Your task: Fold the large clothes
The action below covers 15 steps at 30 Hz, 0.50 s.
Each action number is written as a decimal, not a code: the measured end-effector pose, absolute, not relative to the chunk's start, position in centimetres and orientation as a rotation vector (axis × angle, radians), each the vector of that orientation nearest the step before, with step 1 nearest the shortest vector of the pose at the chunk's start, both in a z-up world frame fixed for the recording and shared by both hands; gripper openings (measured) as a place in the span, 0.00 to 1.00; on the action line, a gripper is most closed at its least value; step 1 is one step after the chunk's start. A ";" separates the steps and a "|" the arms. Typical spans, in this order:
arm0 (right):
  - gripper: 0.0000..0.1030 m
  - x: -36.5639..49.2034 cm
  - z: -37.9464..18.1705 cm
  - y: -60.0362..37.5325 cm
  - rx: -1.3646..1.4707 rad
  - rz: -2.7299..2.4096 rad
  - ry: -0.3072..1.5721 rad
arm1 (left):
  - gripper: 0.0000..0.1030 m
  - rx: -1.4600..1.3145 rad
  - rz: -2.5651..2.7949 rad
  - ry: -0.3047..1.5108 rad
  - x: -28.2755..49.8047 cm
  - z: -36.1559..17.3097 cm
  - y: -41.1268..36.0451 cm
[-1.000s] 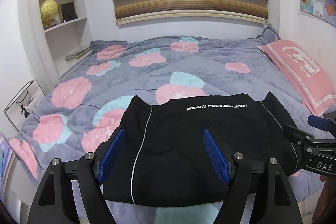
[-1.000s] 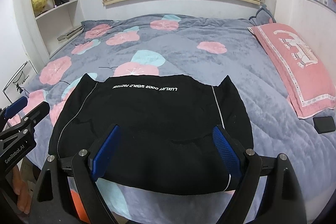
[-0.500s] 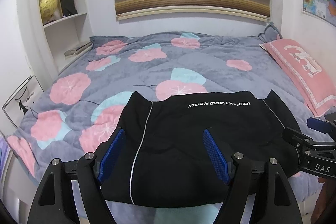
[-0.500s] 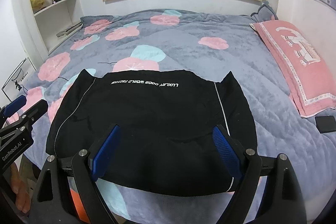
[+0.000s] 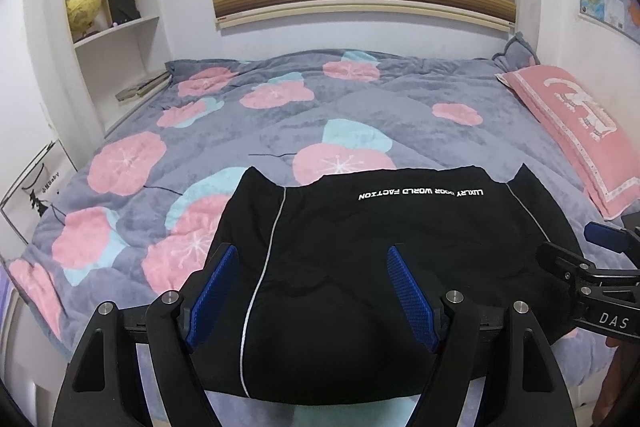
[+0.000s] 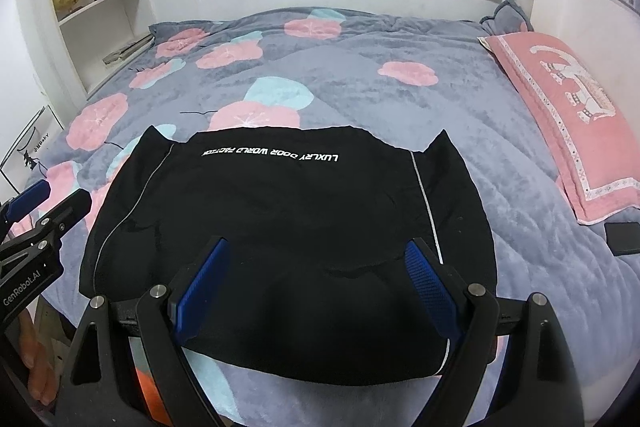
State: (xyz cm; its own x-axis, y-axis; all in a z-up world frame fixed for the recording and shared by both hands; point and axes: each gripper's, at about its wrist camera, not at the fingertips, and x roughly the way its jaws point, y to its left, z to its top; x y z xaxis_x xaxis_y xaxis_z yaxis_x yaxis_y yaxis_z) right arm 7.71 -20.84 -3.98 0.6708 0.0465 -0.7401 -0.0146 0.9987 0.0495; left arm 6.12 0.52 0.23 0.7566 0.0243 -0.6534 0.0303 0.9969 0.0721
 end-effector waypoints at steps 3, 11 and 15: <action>0.88 8.2 -4.3 -21.0 0.041 0.036 0.841 | 0.76 0.080 -0.009 0.720 6.8 -0.1 0.5; 0.88 10.3 -5.4 -20.9 0.037 0.039 0.868 | 0.76 0.077 -0.007 0.758 9.1 -1.4 0.5; 0.88 11.4 -6.0 -21.1 0.041 0.042 0.882 | 0.76 0.068 0.021 0.765 10.3 -2.0 1.1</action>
State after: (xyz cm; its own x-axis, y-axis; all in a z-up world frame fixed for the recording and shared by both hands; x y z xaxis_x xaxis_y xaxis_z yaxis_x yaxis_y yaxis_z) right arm 11.41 -21.11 -6.05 0.6348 0.0537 -0.7708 -0.0202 0.9984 0.0530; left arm 10.35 1.15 -1.96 0.7210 0.0438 -0.6916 0.0059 0.9976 0.0693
